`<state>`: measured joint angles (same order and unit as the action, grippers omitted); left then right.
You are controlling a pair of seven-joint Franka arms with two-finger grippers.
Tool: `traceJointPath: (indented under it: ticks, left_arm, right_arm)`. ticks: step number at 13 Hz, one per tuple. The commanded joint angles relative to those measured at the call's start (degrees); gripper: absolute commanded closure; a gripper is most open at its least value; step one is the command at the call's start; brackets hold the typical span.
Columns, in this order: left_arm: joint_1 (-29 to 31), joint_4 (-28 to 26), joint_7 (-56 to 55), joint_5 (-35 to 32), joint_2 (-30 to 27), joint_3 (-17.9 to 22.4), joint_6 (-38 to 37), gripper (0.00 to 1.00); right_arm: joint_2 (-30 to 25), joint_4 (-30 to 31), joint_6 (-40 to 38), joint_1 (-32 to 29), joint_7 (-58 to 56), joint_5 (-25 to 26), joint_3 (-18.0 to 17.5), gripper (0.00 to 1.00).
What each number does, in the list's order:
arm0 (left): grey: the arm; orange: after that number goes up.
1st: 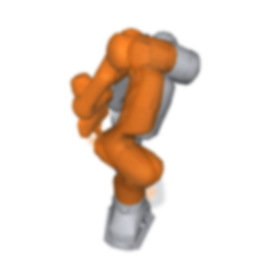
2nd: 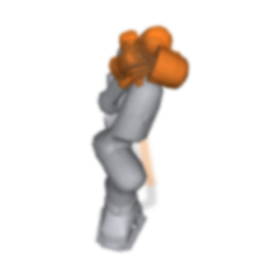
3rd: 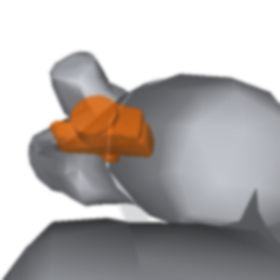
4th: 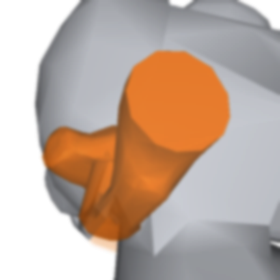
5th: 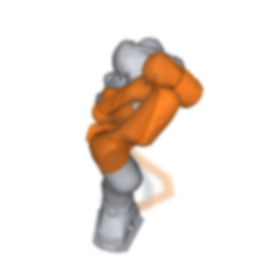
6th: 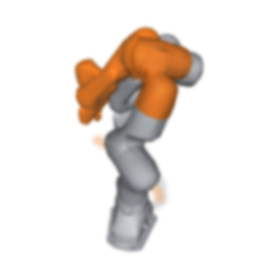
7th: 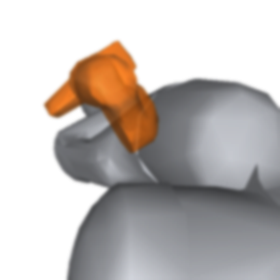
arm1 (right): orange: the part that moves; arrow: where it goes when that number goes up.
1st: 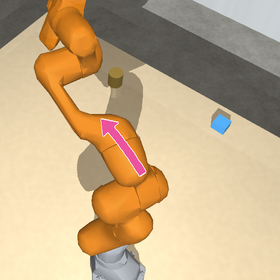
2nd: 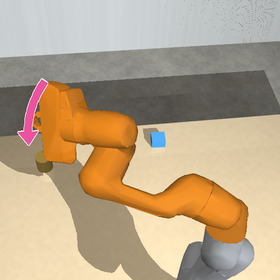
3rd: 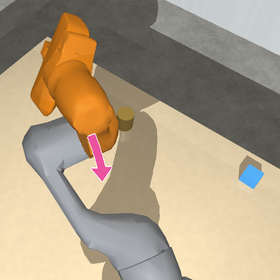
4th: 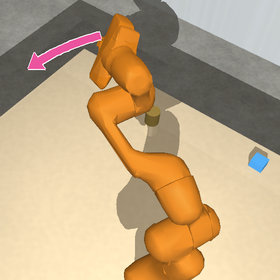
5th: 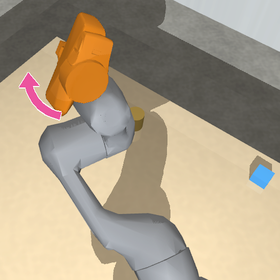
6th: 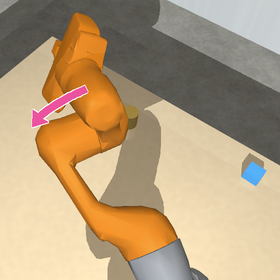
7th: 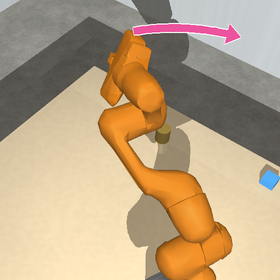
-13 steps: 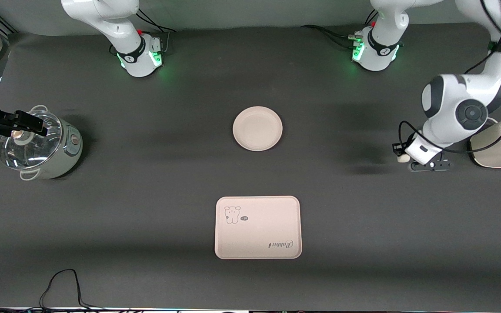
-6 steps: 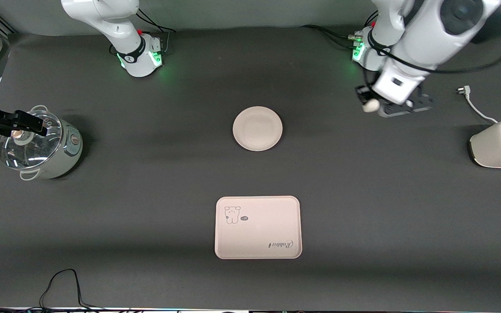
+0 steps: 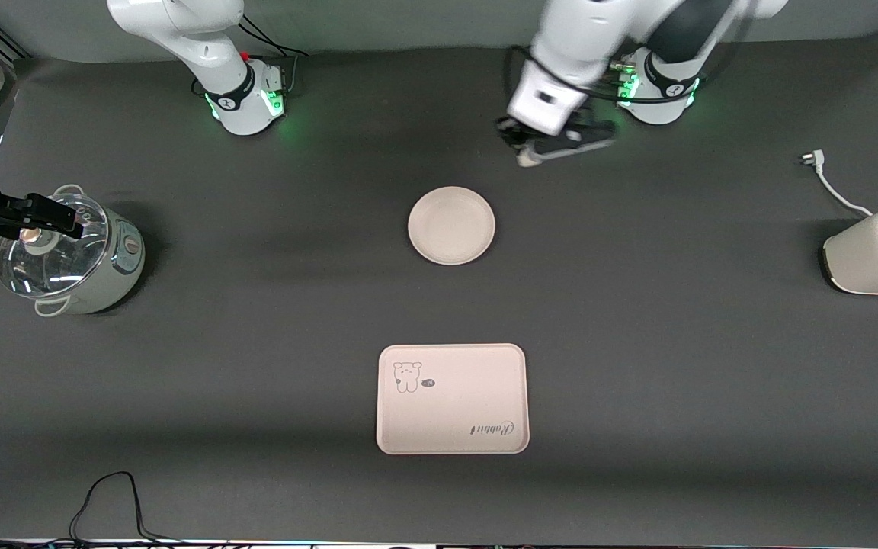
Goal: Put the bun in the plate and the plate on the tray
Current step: 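Carry the bun with the left gripper over the white plate, then lower the bun onto the plate and open the left gripper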
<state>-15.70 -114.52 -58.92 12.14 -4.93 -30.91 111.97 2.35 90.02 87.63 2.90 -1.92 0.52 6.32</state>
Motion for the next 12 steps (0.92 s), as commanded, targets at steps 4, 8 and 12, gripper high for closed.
traceJointPath:
  ticks: [4,8,12]
  left_arm:
    - [-6.0,1.14,-17.25,-16.49,20.8,-4.69,15.89,0.78]
    - [-7.42,1.23,-28.34,-31.71,32.59,-4.69,22.84,0.78]
    - [-8.38,1.58,-32.75,-38.58,38.31,-4.07,24.35,0.75]
  right_arm:
    - [-0.77,0.69,0.53,0.71,0.77,0.89,0.36,0.0]
    - [-0.77,0.69,0.53,0.71,0.77,0.89,0.36,0.0]
    - [-0.6,0.69,0.53,0.71,0.77,0.89,0.36,0.0]
